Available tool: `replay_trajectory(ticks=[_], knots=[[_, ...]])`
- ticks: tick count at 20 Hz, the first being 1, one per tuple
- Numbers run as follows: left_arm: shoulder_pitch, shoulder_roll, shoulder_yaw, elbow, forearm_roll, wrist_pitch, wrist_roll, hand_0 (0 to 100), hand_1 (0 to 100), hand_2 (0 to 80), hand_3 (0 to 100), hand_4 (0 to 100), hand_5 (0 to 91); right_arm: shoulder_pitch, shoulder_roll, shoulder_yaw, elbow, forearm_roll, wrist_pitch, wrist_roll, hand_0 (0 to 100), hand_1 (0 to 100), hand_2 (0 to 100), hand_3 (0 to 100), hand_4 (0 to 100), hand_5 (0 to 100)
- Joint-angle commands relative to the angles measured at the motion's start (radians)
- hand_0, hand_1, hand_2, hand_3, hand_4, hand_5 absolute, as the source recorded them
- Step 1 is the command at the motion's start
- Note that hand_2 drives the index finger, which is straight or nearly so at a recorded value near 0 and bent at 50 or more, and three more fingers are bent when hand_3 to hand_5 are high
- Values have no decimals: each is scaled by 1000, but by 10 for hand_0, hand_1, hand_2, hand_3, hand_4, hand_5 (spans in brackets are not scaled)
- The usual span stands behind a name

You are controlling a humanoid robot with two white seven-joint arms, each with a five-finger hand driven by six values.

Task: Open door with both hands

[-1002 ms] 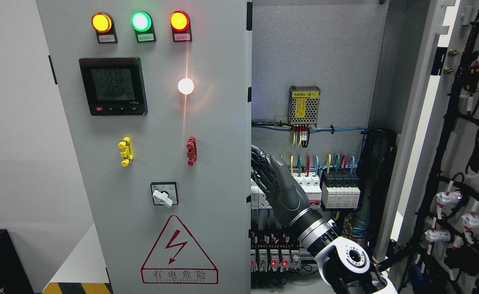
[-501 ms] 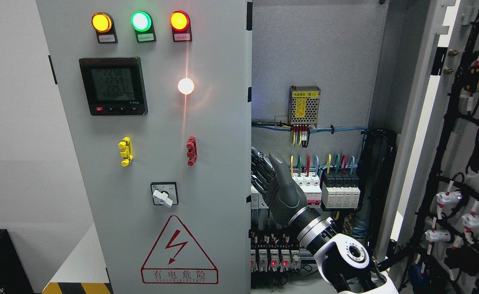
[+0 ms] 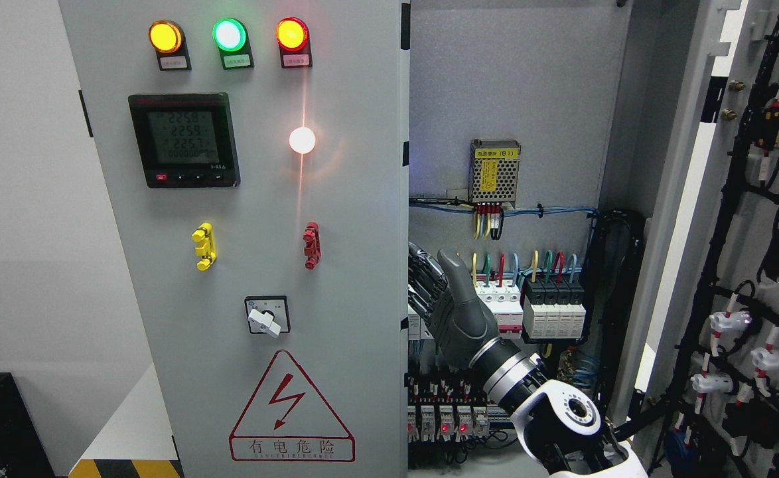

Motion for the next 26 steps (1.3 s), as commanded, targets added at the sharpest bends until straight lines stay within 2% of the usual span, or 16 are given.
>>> replay_trajectory(ticks=[1, 4, 8, 19, 23, 26], knots=[[34, -6, 0, -26, 0, 0, 1, 0, 0, 0, 0, 0, 0, -2, -35, -26, 20, -2, 1, 7, 191, 0, 0, 0, 0, 0], [32, -6, 0, -28, 0, 0, -1, 0, 0, 0, 0, 0, 0, -7, -35, -28, 35, -4, 1, 18, 191, 0, 0, 0, 0, 0], [32, -6, 0, -31, 0, 0, -1, 0, 0, 0, 0, 0, 0, -8, -35, -28, 37, -2, 7, 87, 191, 0, 0, 0, 0, 0], [32, -6, 0, -28, 0, 0, -1, 0, 0, 0, 0, 0, 0, -28, -35, -29, 43, -4, 24, 118, 191, 0, 0, 0, 0, 0], [32, -6, 0, -25, 0, 0, -1, 0, 0, 0, 0, 0, 0, -28, -35, -29, 43, -2, 31, 170, 191, 0, 0, 0, 0, 0], [34, -5, 0, -25, -2, 0, -1, 0, 0, 0, 0, 0, 0, -30, -35, -29, 52, -4, 39, 178, 191, 0, 0, 0, 0, 0]])
